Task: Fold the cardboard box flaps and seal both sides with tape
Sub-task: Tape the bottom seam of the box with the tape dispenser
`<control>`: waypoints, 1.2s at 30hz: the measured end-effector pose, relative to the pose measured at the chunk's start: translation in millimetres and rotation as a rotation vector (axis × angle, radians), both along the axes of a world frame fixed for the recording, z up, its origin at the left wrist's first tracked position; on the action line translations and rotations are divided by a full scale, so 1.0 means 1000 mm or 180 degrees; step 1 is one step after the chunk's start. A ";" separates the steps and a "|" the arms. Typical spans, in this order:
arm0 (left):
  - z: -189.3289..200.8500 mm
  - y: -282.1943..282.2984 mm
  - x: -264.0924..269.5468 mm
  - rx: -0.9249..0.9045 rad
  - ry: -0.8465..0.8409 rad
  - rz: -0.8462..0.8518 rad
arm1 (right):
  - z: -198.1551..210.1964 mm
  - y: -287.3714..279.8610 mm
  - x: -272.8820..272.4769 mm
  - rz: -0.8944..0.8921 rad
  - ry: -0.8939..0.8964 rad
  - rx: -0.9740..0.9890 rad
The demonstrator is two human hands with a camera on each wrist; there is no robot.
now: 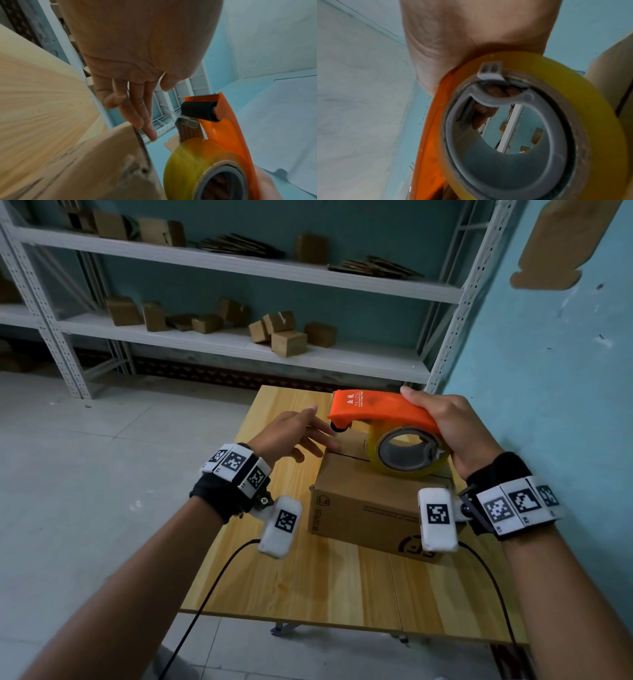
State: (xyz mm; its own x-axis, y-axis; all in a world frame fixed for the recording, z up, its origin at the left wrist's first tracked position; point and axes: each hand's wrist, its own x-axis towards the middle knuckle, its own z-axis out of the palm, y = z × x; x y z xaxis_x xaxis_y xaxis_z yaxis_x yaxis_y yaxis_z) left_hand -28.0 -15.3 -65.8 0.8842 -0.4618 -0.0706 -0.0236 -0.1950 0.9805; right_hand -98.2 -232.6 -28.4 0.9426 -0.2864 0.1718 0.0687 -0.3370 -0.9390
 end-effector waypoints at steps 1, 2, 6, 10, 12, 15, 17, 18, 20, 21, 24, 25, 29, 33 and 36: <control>-0.001 -0.001 0.001 0.0036 -0.0022 -0.0005 | 0.000 0.001 0.000 0.0003 -0.0004 -0.0031; -0.001 -0.003 0.001 0.0069 -0.0041 -0.0006 | 0.000 0.001 0.000 0.0008 -0.0004 -0.0061; 0.001 -0.011 0.000 0.0062 0.0026 0.0017 | 0.000 0.003 0.001 0.0045 -0.0002 -0.0175; 0.002 -0.017 -0.001 -0.0062 0.0096 0.0093 | 0.002 0.005 0.001 0.0041 0.0023 -0.0227; 0.002 -0.020 -0.001 -0.0111 0.0056 0.0155 | 0.003 0.006 0.001 0.0045 0.0048 -0.0241; 0.000 -0.022 -0.001 -0.0124 -0.0015 0.0301 | 0.004 0.006 0.002 0.0059 0.0092 -0.0287; -0.001 -0.023 -0.001 -0.0100 -0.0072 0.0377 | 0.004 0.006 0.003 0.0079 0.0112 -0.0310; -0.001 -0.024 -0.001 -0.0086 -0.0109 0.0416 | 0.004 0.006 0.003 0.0087 0.0120 -0.0325; -0.002 -0.024 0.001 -0.0074 -0.0182 0.0478 | 0.005 0.007 0.004 0.0096 0.0152 -0.0371; -0.002 -0.024 0.001 -0.0069 -0.0216 0.0501 | 0.006 0.007 0.004 0.0101 0.0174 -0.0406; -0.004 -0.024 0.005 0.0053 -0.0391 0.0601 | 0.010 0.008 0.004 0.0138 0.0226 -0.0515; -0.005 -0.023 0.006 0.0157 -0.0479 0.0639 | 0.011 0.009 0.005 0.0152 0.0239 -0.0565; -0.011 -0.021 0.012 0.0576 -0.0732 0.0691 | 0.015 0.011 0.009 0.0151 0.0245 -0.0842; -0.016 -0.019 0.015 0.0712 -0.0872 0.0668 | 0.018 0.012 0.014 0.0187 0.0281 -0.1144; -0.019 -0.018 0.016 0.0819 -0.0970 0.0635 | 0.021 0.012 0.016 0.0201 0.0304 -0.1271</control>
